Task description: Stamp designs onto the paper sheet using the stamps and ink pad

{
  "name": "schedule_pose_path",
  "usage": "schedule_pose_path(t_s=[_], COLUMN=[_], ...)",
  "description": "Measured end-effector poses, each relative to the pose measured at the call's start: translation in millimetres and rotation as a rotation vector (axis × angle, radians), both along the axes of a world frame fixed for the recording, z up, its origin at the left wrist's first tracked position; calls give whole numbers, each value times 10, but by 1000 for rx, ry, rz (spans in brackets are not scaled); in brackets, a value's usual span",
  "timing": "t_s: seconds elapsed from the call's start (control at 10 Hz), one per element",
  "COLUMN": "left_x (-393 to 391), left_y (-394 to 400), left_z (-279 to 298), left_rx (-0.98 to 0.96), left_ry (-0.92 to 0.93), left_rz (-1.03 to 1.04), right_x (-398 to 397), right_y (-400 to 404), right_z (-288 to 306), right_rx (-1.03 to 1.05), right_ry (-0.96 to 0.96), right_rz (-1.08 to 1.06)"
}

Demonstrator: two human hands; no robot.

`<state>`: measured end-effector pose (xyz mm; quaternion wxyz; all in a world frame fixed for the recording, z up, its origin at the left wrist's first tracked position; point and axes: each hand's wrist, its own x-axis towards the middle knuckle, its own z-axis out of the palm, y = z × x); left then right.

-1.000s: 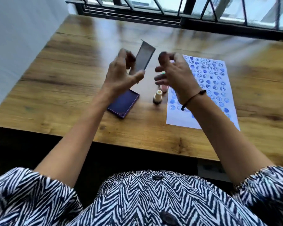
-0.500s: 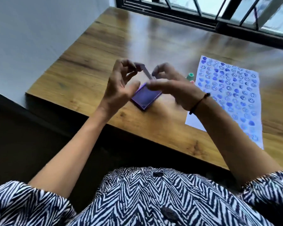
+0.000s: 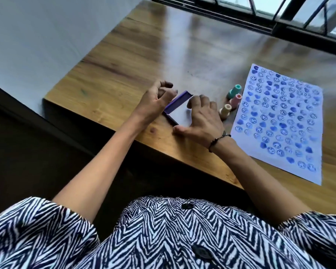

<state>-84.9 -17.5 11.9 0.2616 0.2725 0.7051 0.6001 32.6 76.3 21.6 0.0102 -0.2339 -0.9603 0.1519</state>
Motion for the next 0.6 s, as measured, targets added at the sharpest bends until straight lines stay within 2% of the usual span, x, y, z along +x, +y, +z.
schedule_pose_path(t_s=[0.2, 0.4, 0.5, 0.6], left_x=[-6, 30, -2, 14], left_y=[41, 57, 100, 130], left_z=[21, 20, 19, 96], left_rx=[-66, -23, -65, -200], left_ry=[0, -127, -47, 185], left_rz=[-1, 34, 25, 19], right_x=[-52, -241, -260, -178], right_y=[-12, -96, -101, -42], right_z=[3, 68, 80, 162], right_rx=[-11, -83, -82, -62], right_ry=[-7, -26, -24, 3], right_rz=[-6, -59, -50, -20])
